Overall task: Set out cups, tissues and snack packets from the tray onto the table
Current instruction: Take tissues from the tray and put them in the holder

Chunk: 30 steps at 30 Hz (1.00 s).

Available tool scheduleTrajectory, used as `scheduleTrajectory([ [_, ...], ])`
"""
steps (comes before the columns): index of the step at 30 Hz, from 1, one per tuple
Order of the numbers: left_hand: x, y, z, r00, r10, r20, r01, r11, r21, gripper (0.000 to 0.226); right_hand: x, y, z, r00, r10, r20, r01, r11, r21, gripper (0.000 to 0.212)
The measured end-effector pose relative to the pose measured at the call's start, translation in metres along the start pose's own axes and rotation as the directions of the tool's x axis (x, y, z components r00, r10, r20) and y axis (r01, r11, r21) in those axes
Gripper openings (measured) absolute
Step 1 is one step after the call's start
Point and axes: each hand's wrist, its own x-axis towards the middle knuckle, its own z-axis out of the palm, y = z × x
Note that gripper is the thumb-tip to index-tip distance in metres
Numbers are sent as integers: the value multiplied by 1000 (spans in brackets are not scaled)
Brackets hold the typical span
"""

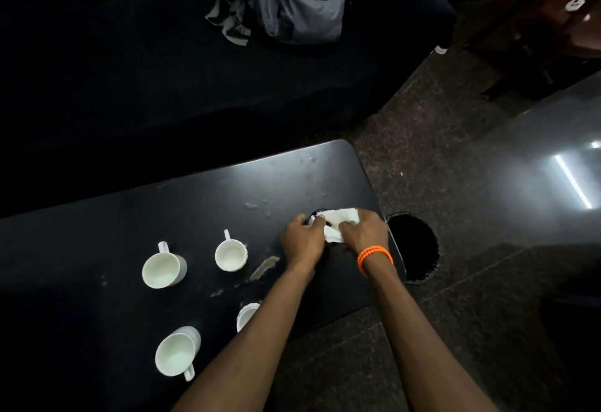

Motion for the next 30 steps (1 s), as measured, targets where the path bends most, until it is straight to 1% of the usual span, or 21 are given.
scheduleTrajectory([
  [1, 0, 0, -1, 1000, -27, 2, 27, 998, -64, 58, 2, -2, 1, 1000, -6, -9, 6, 1000, 6, 35],
  [2, 2, -3, -3, 998, -55, -1, 54, 989, -138, 69, 2, -3, 2, 999, -20, -28, 21, 1000, 22, 36],
  [3, 3, -6, -4, 997, -75, -11, 71, 977, -202, 73, 0, -3, 2, 997, -40, -59, 43, 998, 45, 36],
  [5, 5, -14, -5, 994, -110, -21, 99, 950, -297, 65, -6, 0, 5, 984, -80, -162, 94, 992, 83, 28],
  [7, 6, -22, -3, 991, -133, -20, 116, 922, -368, 48, -12, 3, 9, 959, -105, -264, 137, 985, 105, 20],
  [8, 6, -25, -1, 991, -130, -23, 111, 915, -387, 39, -14, 5, 12, 951, -119, -284, 155, 982, 109, 19],
  [11, 10, -29, 2, 991, -123, -51, 92, 907, -410, 22, -12, 8, 22, 962, -149, -227, 175, 980, 100, 19],
  [13, 11, -30, -1, 988, -118, -101, 72, 922, -380, 13, -9, 10, 24, 963, -127, -239, 165, 975, 147, 17],
  [14, 12, -30, -3, 985, -110, -137, 58, 939, -339, 12, -9, 11, 25, 960, -93, -265, 150, 967, 206, 18],
  [16, 15, -33, -8, 982, -72, -172, 30, 972, -234, 26, -7, 14, 25, 954, 17, -300, 88, 938, 334, 26],
  [17, 15, -33, -10, 987, -38, -154, 11, 985, -175, 33, -5, 17, 25, 954, 83, -288, 33, 925, 378, 32],
  [18, 15, -33, -11, 993, -1, -116, -12, 994, -108, 39, -2, 20, 25, 958, 151, -242, -39, 909, 414, 39],
  [20, 16, -31, -10, 998, 62, -2, -62, 998, 15, 48, 1, 24, 26, 961, 270, -58, -208, 845, 492, 51],
  [22, 21, -32, -9, 987, 99, 124, -109, 991, 73, 56, 4, 27, 31, 946, 298, 126, -314, 754, 577, 51],
  [23, 23, -34, -9, 980, 104, 171, -121, 988, 93, 60, 4, 28, 34, 942, 288, 171, -332, 723, 606, 50],
  [25, 26, -37, -11, 968, 81, 236, -108, 989, 101, 67, 2, 32, 38, 939, 281, 197, -340, 677, 653, 53],
  [27, 26, -42, -13, 959, 60, 275, -79, 995, 59, 73, -1, 37, 42, 936, 292, 197, -346, 651, 675, 60],
  [30, 17, -50, -16, 960, 55, 274, -51, 998, -22, 82, -8, 43, 46, 930, 296, 217, -362, 648, 670, 66],
])
